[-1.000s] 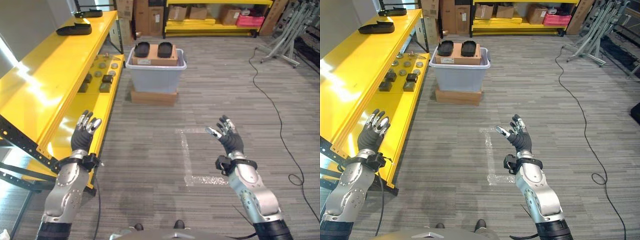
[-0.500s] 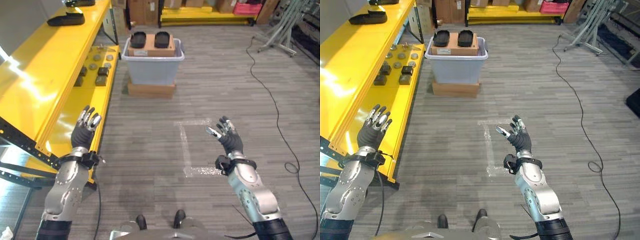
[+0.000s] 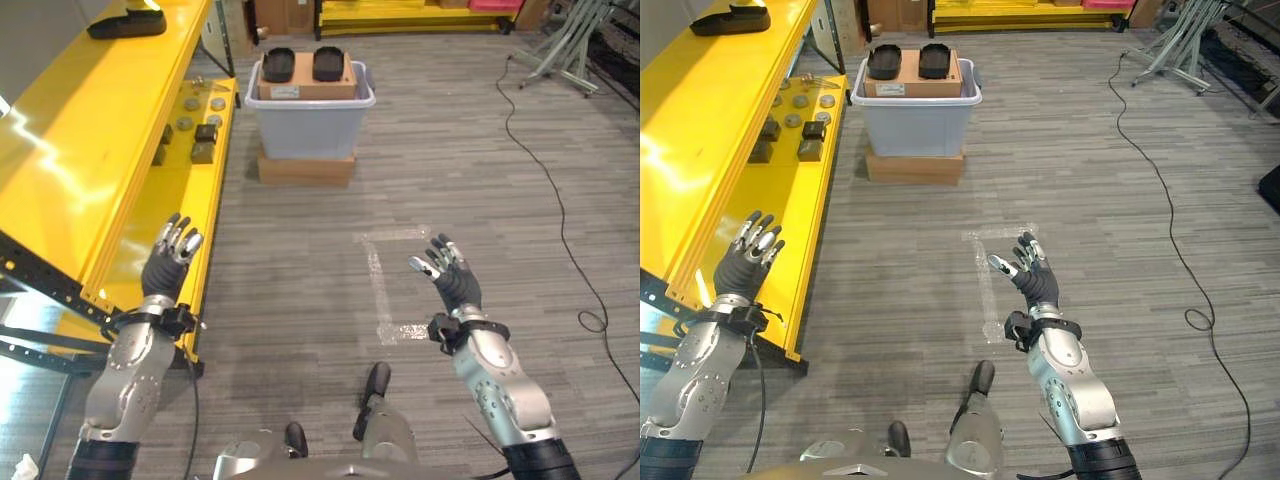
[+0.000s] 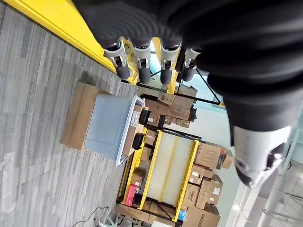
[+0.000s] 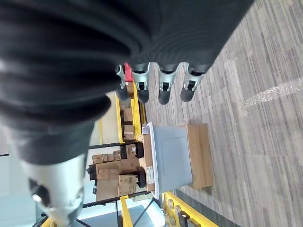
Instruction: Move parts from the plastic box to the shelf.
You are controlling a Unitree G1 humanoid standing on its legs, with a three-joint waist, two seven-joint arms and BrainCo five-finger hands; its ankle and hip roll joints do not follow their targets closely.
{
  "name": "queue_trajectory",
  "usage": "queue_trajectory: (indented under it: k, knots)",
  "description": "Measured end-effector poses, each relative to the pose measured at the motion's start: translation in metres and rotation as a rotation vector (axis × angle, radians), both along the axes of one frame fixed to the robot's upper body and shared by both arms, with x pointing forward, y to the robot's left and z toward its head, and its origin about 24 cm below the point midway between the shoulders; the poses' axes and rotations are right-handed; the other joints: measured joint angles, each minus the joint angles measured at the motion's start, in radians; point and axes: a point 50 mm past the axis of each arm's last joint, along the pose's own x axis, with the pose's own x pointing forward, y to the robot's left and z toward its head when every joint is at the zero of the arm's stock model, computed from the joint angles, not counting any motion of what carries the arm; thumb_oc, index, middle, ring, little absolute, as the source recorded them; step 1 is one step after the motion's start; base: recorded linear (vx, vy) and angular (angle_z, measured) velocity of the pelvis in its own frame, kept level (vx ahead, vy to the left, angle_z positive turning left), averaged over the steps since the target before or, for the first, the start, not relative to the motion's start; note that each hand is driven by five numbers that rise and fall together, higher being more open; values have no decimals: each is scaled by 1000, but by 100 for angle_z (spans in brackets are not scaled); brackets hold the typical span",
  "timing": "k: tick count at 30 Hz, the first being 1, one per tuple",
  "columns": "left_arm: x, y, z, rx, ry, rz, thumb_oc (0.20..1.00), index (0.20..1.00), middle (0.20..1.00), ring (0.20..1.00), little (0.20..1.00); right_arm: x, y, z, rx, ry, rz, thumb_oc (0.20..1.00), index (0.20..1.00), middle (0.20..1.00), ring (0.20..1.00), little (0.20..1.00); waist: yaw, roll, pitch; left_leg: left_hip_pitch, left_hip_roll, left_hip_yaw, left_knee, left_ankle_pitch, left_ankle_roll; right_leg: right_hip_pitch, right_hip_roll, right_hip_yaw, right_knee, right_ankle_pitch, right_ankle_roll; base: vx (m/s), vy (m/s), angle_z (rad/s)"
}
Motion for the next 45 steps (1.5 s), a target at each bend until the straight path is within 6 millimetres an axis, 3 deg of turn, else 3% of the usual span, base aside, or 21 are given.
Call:
queue_trajectory:
  k: [4,7,9,11,13,14,16,20,21,22,26,28,29,33,35,36,38,39,41,44,45]
  knots:
    - [-4,-1,-7,-32,25,5,1000,1000,1000,1000,1000,-3,2,-4,9,14,22,1000,1000,1000,1000,1000,2,-17,-17,38,42,-12,74,-86,-52,68,21,-10,51,47,-55,611,-277,13]
    - [-7,-8,-12,-124,38,13,1000,1000,1000,1000,1000,-4,-6,-5,-42,32,41,1000,1000,1000,1000,1000,-32,16,-51,92,161,-59,108,-137,-119,55,97,-7,269,-49,-93,502,-238,51]
    - [-7,-1,-11,-135,39,46,1000,1000,1000,1000,1000,4,-6,-1,-50,15,64,1000,1000,1000,1000,1000,-28,3,-62,52,221,-24,231,-130,-157,47,122,-3,356,-120,-128,509,-408,-5]
    - [-6,0,-10,-169,38,62,1000,1000,1000,1000,1000,9,-13,-9,-48,37,49,1000,1000,1000,1000,1000,-37,-28,-86,-39,270,-25,414,-64,-285,62,135,-29,395,-205,-141,398,-357,24]
    - [-5,-2,-10,-208,34,63,1000,1000,1000,1000,1000,6,-34,-17,-54,89,-18,1000,1000,1000,1000,1000,-5,-31,-95,-217,399,-27,815,121,-313,124,203,-18,328,-215,-207,378,-248,-4]
    - [-8,0,-14,-208,52,66,1000,1000,1000,1000,1000,2,-39,-18,-57,88,-32,1000,1000,1000,1000,1000,5,-33,-101,-310,392,-57,917,118,-299,144,220,-5,291,-238,-245,456,-205,-7]
    - [-3,-4,-11,-231,26,52,1000,1000,1000,1000,1000,-6,-56,-16,-65,81,-94,1000,1000,1000,1000,1000,4,-24,-77,-478,371,-17,1043,87,-215,194,235,-22,211,-209,-237,303,36,4]
    - [-17,11,-26,-213,87,112,1000,1000,1000,1000,1000,-3,-33,-27,-47,115,-5,1000,1000,1000,1000,1000,5,-42,-59,-464,326,120,562,72,-141,328,273,-8,92,-198,-226,368,214,-32]
    - [-18,11,-27,-212,89,114,1000,1000,1000,1000,1000,-4,-29,-27,-41,113,7,1000,1000,1000,1000,1000,4,-42,-56,-461,301,112,444,73,-140,351,277,-3,73,-204,-210,467,249,-24]
    - [-20,13,-28,-212,85,125,1000,1000,1000,1000,1000,-6,-25,-27,-42,112,26,1000,1000,1000,1000,1000,-5,-29,-54,-422,238,53,132,98,-152,381,283,15,48,-219,-185,565,273,-20]
    - [-25,23,-27,-224,59,181,1000,1000,1000,1000,1000,-10,-27,-30,-61,132,49,1000,1000,1000,1000,1000,10,-4,-25,-415,220,15,-113,198,-156,459,277,46,26,-255,-146,499,243,-23]
    - [-26,27,-26,-228,36,198,1000,1000,1000,1000,1000,-12,-30,-30,-78,140,54,1000,1000,1000,1000,1000,20,-4,-8,-424,220,14,-90,197,-142,497,257,47,41,-293,-132,378,194,-26]
    - [-28,29,-27,-226,26,205,1000,1000,1000,1000,1000,-13,-34,-26,-112,140,64,1000,1000,1000,1000,1000,43,30,-7,-373,236,20,-78,124,-130,519,252,55,100,-341,-111,488,190,-40]
    - [-23,40,-14,-172,-44,195,1000,1000,1000,1000,1000,4,-14,-13,-69,69,98,1000,1000,1000,1000,1000,86,-50,27,-361,186,54,96,201,-128,543,139,42,270,-385,-88,579,256,-18]
    - [-14,39,-8,-163,-69,152,1000,1000,1000,1000,1000,9,-3,-7,-23,29,99,1000,1000,1000,1000,1000,118,-59,24,-334,154,82,125,184,-90,529,83,39,390,-354,-64,519,371,23]
    - [-5,32,0,-157,-108,81,1000,1000,1000,1000,1000,16,11,2,12,-20,107,1000,1000,1000,1000,1000,127,-62,26,-291,102,75,93,162,-61,453,-2,46,602,-287,-8,398,327,62]
    - [0,27,6,-129,-128,16,1000,1000,1000,1000,1000,25,23,11,50,-64,122,1000,1000,1000,1000,1000,142,-58,27,-261,40,66,81,138,-23,333,-73,112,839,-169,78,370,265,55]
    - [0,26,6,-119,-122,-1,1000,1000,1000,1000,1000,26,27,12,59,-66,128,1000,1000,1000,1000,1000,145,-52,27,-247,30,91,78,142,-19,280,-81,123,921,-173,87,292,167,44]
    - [-4,26,4,-104,-101,-28,1000,1000,1000,1000,1000,25,31,10,60,-57,146,1000,1000,1000,1000,1000,154,-37,25,-202,10,121,22,146,-12,161,-67,124,990,-201,93,259,78,25]
    - [-19,21,0,-91,-67,-68,1000,1000,1000,1000,1000,15,25,-5,59,5,134,1000,1000,1000,1000,1000,135,32,3,-134,16,131,-80,156,-11,19,16,12,841,-291,13,282,-22,-6]
    - [-19,20,-7,-104,-42,-66,1000,1000,1000,1000,1000,13,23,-10,46,25,133,1000,1000,1000,1000,1000,131,51,-7,-133,28,135,-86,125,-117,-6,49,-15,689,-285,-25,160,-67,-23]
